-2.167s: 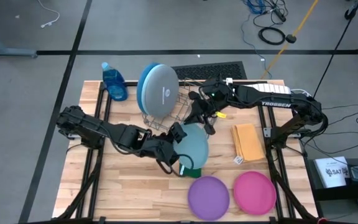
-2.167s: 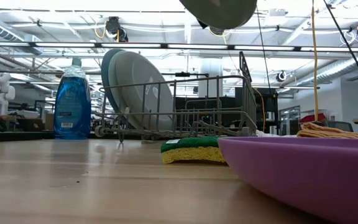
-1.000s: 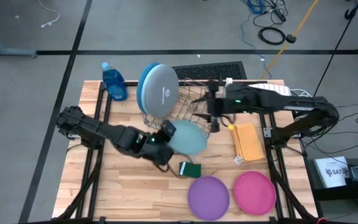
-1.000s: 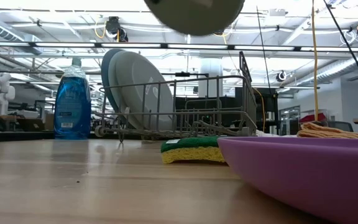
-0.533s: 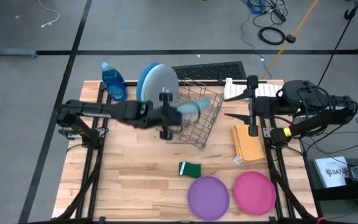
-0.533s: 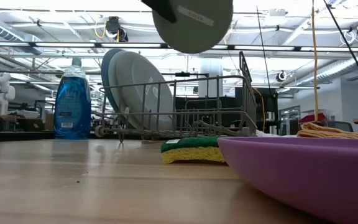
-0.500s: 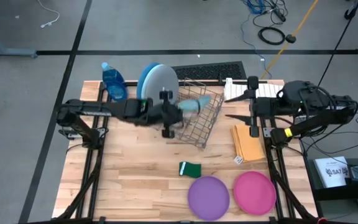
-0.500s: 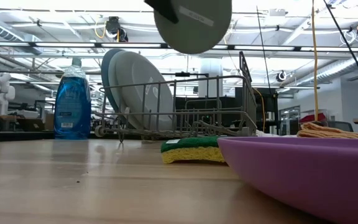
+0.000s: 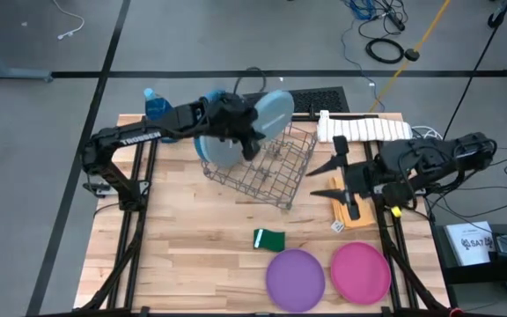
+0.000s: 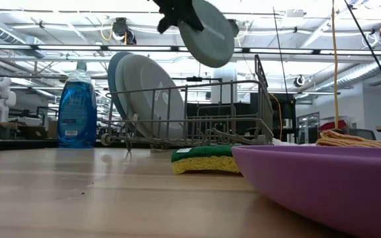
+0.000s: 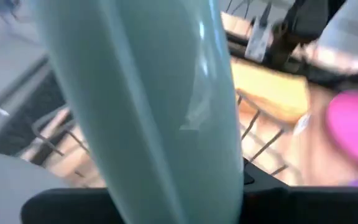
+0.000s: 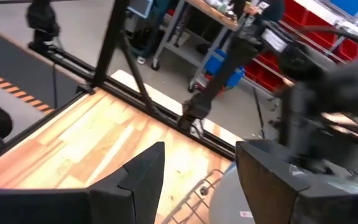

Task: Sort dishes
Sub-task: Put the small light blue plate in the dish rack

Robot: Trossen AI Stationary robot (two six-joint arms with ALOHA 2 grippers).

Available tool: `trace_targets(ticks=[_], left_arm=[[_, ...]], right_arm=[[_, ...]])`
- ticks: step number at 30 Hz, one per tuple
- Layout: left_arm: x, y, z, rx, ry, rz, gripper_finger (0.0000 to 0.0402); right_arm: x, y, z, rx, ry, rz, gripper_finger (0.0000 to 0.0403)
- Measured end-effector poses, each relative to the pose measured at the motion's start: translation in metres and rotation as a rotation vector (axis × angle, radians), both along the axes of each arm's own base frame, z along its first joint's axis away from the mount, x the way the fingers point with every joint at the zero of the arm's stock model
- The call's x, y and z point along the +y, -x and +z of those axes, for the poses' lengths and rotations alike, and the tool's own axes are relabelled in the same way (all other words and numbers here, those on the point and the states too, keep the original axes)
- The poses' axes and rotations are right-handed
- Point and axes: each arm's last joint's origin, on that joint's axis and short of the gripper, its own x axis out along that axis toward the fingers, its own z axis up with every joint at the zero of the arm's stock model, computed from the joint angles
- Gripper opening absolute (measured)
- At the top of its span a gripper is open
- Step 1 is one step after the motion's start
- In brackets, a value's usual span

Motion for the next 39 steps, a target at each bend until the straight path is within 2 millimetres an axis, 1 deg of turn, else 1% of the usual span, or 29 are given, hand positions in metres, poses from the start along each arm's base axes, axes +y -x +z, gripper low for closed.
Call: trace_targets(ticks=[3, 8, 13, 20, 23, 28, 33, 39], left_arm=[[0.012, -0.001, -0.007, -0.067, 0.104, 0.036, 0.0031], [0.021, -0.002, -0.025, -0.07, 0.157, 0.077, 0.0031], [0.021, -0.001, -0.046, -0.027, 0.193, 0.1, 0.0031], [0.022, 0.001, -0.072, 0.003, 0.222, 0.19, 0.0031], [0.018, 0.001, -0.079, 0.017, 0.25, 0.204, 0.0031], [0.01, -0.001, -0.089, 0.025, 0.225, 0.216, 0.0031], [0.0, -0.003, -0.09, 0.035, 0.172, 0.244, 0.0031], [-0.01, -0.008, -0.093, 0.047, 0.128, 0.25, 0.0031]], right_arm=[[0.007, -0.003, -0.002, 0.006, 0.005, 0.026, 0.0189], [0.021, -0.008, -0.008, 0.033, 0.02, 0.075, 0.0189], [0.031, -0.016, -0.014, 0.059, 0.05, 0.11, 0.0189], [0.035, -0.02, -0.013, 0.033, 0.04, 0.112, 0.0189], [0.035, -0.02, -0.012, 0.016, 0.034, 0.111, 0.0189], [0.036, -0.022, -0.01, -0.005, 0.027, 0.106, 0.0189], [0.038, -0.027, -0.013, -0.004, 0.035, 0.066, 0.0189], [0.042, -0.036, -0.017, 0.001, 0.037, 0.064, 0.0189]])
